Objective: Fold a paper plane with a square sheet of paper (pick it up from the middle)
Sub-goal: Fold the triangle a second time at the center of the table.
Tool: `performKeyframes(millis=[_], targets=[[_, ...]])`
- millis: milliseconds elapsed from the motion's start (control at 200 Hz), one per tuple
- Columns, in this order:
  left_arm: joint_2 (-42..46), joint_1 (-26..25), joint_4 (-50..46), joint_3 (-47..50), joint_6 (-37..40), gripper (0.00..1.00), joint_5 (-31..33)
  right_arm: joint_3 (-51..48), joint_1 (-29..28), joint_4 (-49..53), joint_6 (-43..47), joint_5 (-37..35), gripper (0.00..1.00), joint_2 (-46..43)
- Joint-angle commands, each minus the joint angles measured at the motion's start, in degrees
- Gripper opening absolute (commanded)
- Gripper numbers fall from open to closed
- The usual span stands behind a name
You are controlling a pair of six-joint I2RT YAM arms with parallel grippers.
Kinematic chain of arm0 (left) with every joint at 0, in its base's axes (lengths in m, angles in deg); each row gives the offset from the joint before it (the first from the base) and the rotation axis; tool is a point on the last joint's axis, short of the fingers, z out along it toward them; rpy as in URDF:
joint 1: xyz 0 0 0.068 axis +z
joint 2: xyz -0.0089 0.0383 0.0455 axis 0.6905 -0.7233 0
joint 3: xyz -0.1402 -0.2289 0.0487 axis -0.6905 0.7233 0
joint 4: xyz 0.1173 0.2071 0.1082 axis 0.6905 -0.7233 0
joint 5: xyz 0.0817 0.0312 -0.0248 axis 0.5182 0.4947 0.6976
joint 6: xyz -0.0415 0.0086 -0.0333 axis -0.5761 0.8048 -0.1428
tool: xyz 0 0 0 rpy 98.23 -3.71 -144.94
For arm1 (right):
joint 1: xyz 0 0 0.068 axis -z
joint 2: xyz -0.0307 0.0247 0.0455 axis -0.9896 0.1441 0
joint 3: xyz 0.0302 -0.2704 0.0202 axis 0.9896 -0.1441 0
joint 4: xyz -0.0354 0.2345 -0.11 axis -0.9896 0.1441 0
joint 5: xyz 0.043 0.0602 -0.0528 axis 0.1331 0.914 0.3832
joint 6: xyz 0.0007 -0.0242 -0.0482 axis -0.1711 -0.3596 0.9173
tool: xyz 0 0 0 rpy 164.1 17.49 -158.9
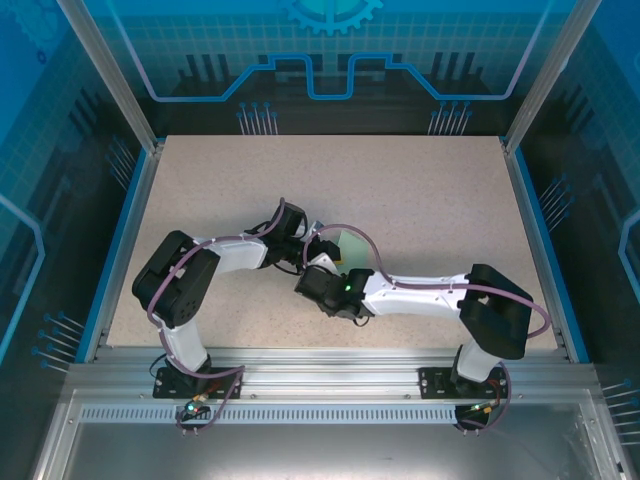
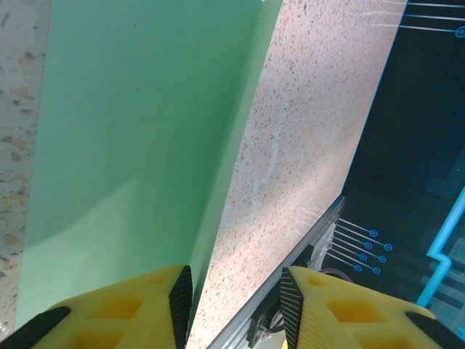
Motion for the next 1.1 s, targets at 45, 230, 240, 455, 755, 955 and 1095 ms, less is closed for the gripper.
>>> performKeyframes(millis=[45, 230, 240, 455, 755, 955, 1095], targets=[[-0.43, -0.05, -1.44, -1.55, -0.24, 0.41, -1.53, 0.27, 1.33, -0.19, 0.12, 2.05, 0.18, -2.07], [-0.43, -0.05, -1.57, -1.70, -0.34, 0.41, -1.52, -0.95, 1.88, -2.16, 1.21, 5.64, 0.35, -4.36], [-0.43, -0.01, -1.57, -1.72, -0.34, 0.41, -1.53, -1.06, 1.88, -2.40, 1.29, 5.84, 0.36, -4.58], [-0.26, -0.08, -1.45, -1.90, -0.44, 0.41, -1.66, -0.69, 0.38, -3.21, 2.00, 5.86, 0.64, -3.41], [0.26, -0.35, -1.45, -2.12, -0.51, 0.42, -2.14, 2.22, -0.89, 2.04, -3.74, -5.17, 0.68, 2.12], [-0.01, -0.54, -1.30, -2.31, -0.58, 0.42, -2.31, 2.04, -0.94, 1.42, -4.23, -5.90, 0.61, 3.78], [0.10, -0.63, -1.37, -2.34, -0.59, 0.42, -2.32, 1.38, -1.10, 0.68, -4.46, -5.65, 0.57, 3.51]])
